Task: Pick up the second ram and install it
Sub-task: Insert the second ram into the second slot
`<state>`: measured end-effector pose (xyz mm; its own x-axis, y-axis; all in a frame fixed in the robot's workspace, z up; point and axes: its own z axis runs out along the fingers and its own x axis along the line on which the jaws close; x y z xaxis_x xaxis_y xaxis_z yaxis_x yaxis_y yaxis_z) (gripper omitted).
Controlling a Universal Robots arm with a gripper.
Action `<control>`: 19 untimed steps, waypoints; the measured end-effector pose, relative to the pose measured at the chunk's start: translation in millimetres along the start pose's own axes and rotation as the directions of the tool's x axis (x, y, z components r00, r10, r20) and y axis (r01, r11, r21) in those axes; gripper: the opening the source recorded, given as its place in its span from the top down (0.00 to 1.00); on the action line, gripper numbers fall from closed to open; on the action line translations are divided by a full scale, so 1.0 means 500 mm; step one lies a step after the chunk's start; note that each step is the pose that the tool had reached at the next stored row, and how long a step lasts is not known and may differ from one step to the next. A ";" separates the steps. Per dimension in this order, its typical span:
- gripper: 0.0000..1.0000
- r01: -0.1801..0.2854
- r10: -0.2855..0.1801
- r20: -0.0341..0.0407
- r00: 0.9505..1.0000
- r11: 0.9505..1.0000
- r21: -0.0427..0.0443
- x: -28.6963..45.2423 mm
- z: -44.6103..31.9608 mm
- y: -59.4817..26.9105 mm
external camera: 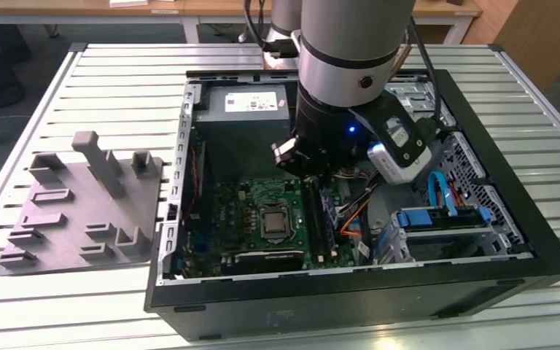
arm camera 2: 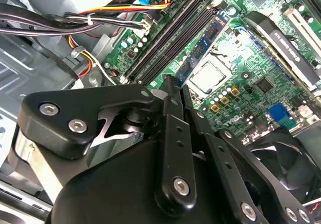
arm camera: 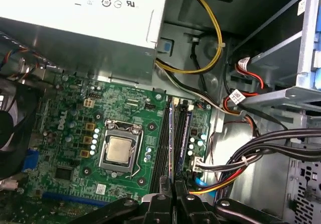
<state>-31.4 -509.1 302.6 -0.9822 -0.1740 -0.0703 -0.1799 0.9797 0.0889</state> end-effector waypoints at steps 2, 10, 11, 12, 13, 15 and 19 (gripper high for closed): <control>0.86 0.000 0.000 0.000 1.000 1.000 0.000 0.000 0.000 0.000; 0.86 0.001 -0.001 0.000 1.000 1.000 0.001 0.001 0.013 -0.001; 0.86 0.001 -0.001 0.000 1.000 1.000 0.001 0.001 0.016 -0.002; 0.86 0.001 -0.001 0.000 1.000 1.000 0.001 0.001 0.020 -0.002; 0.86 0.001 -0.001 0.000 1.000 1.000 0.001 0.002 0.023 -0.002; 0.86 0.001 -0.001 0.000 1.000 1.000 0.001 0.002 0.027 -0.002; 0.86 0.000 0.000 0.000 1.000 1.000 0.001 0.002 0.034 -0.003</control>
<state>-31.4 -509.2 285.5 -0.9822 -0.1745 -0.0700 -0.1803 0.9797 0.0879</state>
